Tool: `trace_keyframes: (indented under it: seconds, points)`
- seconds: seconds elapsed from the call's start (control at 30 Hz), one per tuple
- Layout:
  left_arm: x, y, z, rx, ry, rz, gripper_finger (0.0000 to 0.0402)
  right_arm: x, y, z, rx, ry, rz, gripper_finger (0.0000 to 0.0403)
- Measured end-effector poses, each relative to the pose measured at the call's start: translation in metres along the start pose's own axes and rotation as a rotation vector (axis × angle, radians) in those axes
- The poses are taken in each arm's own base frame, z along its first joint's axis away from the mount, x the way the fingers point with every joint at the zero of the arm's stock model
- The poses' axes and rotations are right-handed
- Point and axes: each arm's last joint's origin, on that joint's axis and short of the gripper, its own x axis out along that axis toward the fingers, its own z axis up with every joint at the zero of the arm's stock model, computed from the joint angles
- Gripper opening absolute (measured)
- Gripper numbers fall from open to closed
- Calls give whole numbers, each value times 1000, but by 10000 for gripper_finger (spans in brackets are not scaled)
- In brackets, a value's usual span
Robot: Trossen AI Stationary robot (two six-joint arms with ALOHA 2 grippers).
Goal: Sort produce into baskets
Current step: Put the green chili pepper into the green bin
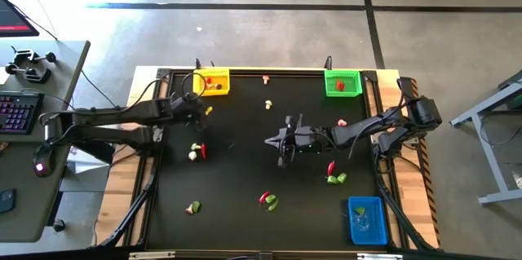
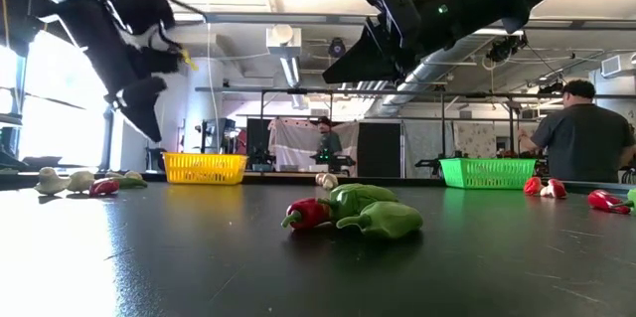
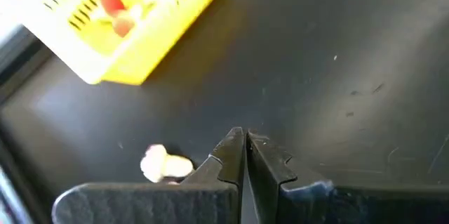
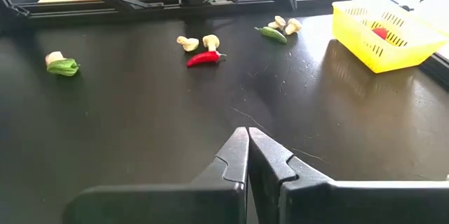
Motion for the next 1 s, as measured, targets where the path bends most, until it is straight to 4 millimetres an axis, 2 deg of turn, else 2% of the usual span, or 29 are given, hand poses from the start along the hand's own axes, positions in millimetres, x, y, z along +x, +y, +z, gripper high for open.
trace_keyframes:
  seconds: [0.1,0.23,0.43,0.67,1.0]
  points:
    - [11,8,2,-48,55,-19,5,0,0,0,0,1,0,0]
    - [23,19,3,-102,95,41,11,0,0,-1,-2,9,-1,0]
    - [33,27,4,-112,133,63,46,0,-1,-2,-5,22,-5,0]
    - [32,15,2,-104,160,-106,87,0,-2,-2,-61,22,-6,0]
    - [26,-3,3,17,139,-132,92,2,-10,-1,-37,24,-12,0]
